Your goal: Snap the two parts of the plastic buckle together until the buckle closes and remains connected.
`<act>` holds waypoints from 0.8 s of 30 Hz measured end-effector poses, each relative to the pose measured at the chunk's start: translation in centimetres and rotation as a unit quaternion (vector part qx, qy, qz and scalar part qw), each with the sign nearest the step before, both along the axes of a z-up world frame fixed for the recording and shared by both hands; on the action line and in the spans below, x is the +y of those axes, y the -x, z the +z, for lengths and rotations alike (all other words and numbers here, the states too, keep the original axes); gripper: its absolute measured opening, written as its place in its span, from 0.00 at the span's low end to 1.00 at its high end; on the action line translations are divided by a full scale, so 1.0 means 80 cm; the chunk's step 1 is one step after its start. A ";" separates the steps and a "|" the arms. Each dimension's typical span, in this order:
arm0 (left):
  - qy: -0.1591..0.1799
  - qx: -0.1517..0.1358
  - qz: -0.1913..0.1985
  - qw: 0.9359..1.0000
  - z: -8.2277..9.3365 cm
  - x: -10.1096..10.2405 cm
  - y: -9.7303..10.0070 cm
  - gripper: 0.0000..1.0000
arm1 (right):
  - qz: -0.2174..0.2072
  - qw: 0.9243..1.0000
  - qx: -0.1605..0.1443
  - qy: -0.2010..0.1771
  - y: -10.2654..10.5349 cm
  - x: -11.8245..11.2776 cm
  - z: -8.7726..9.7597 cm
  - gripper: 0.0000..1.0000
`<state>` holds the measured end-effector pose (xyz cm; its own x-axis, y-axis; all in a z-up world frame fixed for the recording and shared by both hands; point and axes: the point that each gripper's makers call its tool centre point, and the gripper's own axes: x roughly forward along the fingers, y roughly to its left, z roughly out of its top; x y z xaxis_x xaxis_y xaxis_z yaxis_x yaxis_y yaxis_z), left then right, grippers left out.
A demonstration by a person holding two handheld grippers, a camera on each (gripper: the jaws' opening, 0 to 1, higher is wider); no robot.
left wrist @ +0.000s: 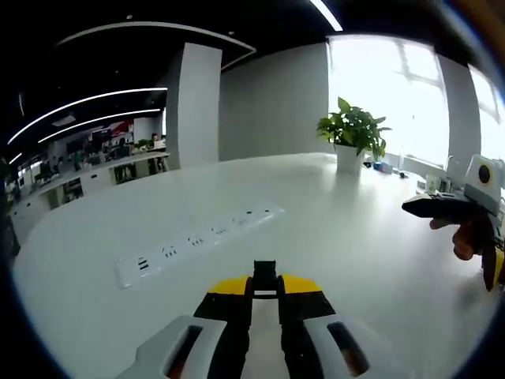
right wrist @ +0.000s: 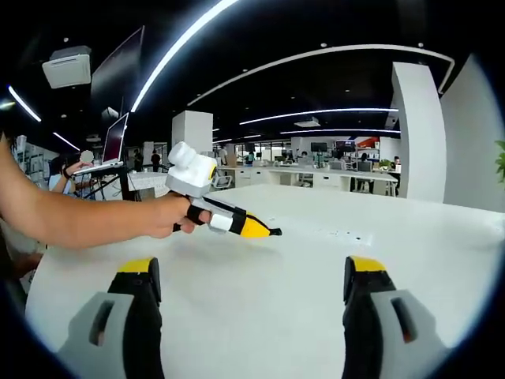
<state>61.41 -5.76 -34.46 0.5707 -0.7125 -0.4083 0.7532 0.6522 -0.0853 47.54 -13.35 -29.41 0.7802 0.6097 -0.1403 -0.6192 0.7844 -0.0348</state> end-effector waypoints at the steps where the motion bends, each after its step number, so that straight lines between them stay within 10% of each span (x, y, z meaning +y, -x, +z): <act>1: 0.001 0.001 0.000 1.000 -0.001 -0.001 -0.001 0.10 | 0.000 1.000 0.000 -0.001 0.000 0.000 0.000 0.97; 24: -0.012 -0.001 0.001 1.000 -0.008 -0.019 -0.021 0.10 | 0.004 1.000 -0.004 -0.004 -0.001 0.001 0.004 0.97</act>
<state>63.12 -7.27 -35.06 0.5724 -0.7015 -0.4244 0.7522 0.6554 -0.0688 47.60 -13.28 -29.10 0.7766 0.6166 -0.1293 -0.6249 0.7799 -0.0343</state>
